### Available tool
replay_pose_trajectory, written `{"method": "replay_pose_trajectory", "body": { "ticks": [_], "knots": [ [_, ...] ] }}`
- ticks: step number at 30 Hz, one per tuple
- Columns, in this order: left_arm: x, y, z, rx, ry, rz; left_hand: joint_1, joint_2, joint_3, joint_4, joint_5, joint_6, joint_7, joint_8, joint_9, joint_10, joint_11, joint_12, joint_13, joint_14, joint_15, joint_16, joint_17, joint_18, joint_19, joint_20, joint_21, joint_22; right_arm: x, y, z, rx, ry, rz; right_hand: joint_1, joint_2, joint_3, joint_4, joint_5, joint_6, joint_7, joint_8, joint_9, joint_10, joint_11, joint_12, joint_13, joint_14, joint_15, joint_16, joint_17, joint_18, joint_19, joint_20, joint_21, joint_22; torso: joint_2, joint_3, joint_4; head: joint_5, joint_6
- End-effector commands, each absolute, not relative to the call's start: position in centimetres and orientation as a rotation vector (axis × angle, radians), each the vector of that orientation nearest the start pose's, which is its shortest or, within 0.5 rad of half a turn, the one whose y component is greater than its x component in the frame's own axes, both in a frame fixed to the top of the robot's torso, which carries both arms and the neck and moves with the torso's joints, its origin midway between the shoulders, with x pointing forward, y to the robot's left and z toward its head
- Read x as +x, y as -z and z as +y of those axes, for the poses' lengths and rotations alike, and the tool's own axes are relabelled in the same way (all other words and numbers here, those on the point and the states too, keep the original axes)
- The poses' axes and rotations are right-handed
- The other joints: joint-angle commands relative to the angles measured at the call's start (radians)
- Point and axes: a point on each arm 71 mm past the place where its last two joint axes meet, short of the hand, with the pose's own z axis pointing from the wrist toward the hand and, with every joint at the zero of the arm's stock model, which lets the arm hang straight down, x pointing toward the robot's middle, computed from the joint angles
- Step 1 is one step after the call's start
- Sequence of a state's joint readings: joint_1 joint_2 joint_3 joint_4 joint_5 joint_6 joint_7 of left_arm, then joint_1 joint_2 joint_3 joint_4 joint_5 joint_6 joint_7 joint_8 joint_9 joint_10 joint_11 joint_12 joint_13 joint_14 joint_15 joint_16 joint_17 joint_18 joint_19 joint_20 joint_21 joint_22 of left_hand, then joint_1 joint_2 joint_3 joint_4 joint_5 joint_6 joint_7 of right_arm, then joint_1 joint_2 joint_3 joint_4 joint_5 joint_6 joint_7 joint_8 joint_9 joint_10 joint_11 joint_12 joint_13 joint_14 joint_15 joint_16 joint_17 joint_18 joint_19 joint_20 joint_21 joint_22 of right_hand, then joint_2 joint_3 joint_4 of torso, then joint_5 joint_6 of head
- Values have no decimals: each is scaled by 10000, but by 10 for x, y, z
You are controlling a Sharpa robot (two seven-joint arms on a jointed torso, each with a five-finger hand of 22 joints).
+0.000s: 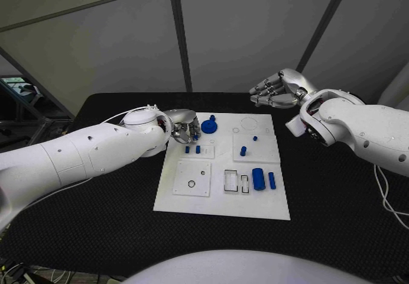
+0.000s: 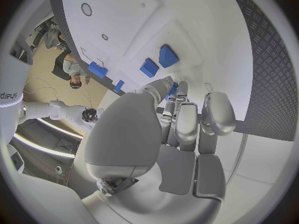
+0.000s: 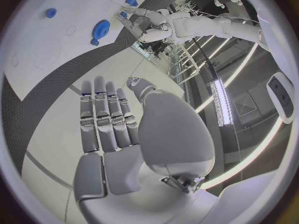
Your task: Assemble the parts on the task board
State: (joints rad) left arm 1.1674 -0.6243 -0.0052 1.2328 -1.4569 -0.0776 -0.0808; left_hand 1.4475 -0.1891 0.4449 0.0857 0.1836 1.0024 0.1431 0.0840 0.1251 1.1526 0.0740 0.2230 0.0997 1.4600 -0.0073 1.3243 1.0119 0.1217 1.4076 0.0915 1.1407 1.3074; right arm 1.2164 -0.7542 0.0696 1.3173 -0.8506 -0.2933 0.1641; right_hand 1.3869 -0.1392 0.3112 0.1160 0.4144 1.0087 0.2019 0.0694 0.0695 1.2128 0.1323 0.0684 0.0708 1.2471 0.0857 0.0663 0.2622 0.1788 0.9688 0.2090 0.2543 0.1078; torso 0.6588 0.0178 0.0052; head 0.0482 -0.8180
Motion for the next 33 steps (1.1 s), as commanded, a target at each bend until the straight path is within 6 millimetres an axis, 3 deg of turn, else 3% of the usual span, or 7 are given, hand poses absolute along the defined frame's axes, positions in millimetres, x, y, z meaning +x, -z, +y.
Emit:
{"method": "replay_pose_trajectory", "body": {
  "ticks": [1, 8, 18, 21, 22, 27, 33],
  "knots": [
    [528, 222, 169, 2054, 5903, 18960, -80, -35, 85, -17, -24, -247, 22, -149, -84, -24, -24, -62, 29, -33, 5, 20, -17, -326, -11, 31, -67, 538, 537, 145, -216, 3458, -10667, 15476, -53, 30, 53, -17, 48, -50, 2, -2, 5, -87, -3, -5, -11, -85, -10, -19, -21, 45, 65, -13, -74, -23, 2, 6, 11, -10, 4],
    [529, 223, 172, 1992, 5817, 18970, -151, -100, 108, -30, -26, -903, 10, -236, -348, 31, -41, -173, 70, -42, -11, 30, -63, -322, -10, 16, -106, 556, 537, 145, -218, 3326, -10420, 15583, -60, 2, 47, -26, 47, -62, 6, -7, 3, -100, 2, -10, -13, -95, -6, -22, -28, 43, 64, -10, -87, -30, 3, -2, 9, -5, 14],
    [530, 223, 178, 1880, 5664, 18973, -179, -120, 76, -25, -29, -1096, 14, -237, -431, 40, -39, -211, 83, -49, -10, 24, -97, -321, -12, 16, -126, 558, 537, 148, -221, 2518, -9662, 15986, -28, -69, 44, -139, -76, -59, 13, 7, 9, -286, 21, -40, -30, 249, -67, 113, 10, 65, 374, -98, 12, 5, 1, -3, 7, 3, 22],
    [531, 223, 182, 1831, 5606, 18958, -179, -122, 75, -25, -29, -1100, 16, -236, -433, 40, -39, -213, 84, -51, -10, 22, -102, -316, -20, 16, -148, 548, 538, 150, -222, 1953, -9178, 16142, 90, -48, 7, -317, -290, 3, -66, 32, 19, -299, -81, -5, -18, 1014, -285, 488, 186, 76, 979, -338, 360, 167, -3, -4, 9, 12, 34],
    [531, 223, 184, 1807, 5584, 18936, -180, -123, 73, -25, -29, -1102, 15, -234, -434, 39, -39, -215, 84, -55, -9, 14, -121, -310, -31, 16, -178, 534, 537, 150, -223, 1580, -8892, 16205, 175, -23, -56, -445, -377, 69, -128, 55, 28, -217, -166, 29, -4, 1610, -437, 824, 363, 76, 1456, -565, 694, 332, 4, -3, 10, 10, 38],
    [531, 218, 196, 1497, 5638, 18594, -153, -100, 88, -46, -22, -834, 4, -72, -416, 18, -31, -265, 99, -92, -4, -16, -190, -276, -106, 14, -368, 462, 536, 152, -226, 189, -7812, 16371, 298, 101, -286, -749, -565, 392, -317, 132, 50, 159, -433, 91, 24, 2640, -757, 2093, 1101, 31, 2457, -1127, 1814, 966, -2, -10, 11, -21, 68],
    [536, 200, 222, -206, 6637, 17292, -209, -53, 141, -60, -78, 41, 7, 379, -296, 137, 9, -263, 185, -270, 36, -239, -614, -151, -391, 40, -1086, 165, 529, 157, -227, -1863, -6273, 16247, 268, 217, -252, -955, -605, 726, -496, 63, 32, 414, -581, -24, 4, 2601, -944, 5073, 2738, -14, 2542, -1374, 3438, 2091, -5, 4, -3, -432, 206]
  ]
}}
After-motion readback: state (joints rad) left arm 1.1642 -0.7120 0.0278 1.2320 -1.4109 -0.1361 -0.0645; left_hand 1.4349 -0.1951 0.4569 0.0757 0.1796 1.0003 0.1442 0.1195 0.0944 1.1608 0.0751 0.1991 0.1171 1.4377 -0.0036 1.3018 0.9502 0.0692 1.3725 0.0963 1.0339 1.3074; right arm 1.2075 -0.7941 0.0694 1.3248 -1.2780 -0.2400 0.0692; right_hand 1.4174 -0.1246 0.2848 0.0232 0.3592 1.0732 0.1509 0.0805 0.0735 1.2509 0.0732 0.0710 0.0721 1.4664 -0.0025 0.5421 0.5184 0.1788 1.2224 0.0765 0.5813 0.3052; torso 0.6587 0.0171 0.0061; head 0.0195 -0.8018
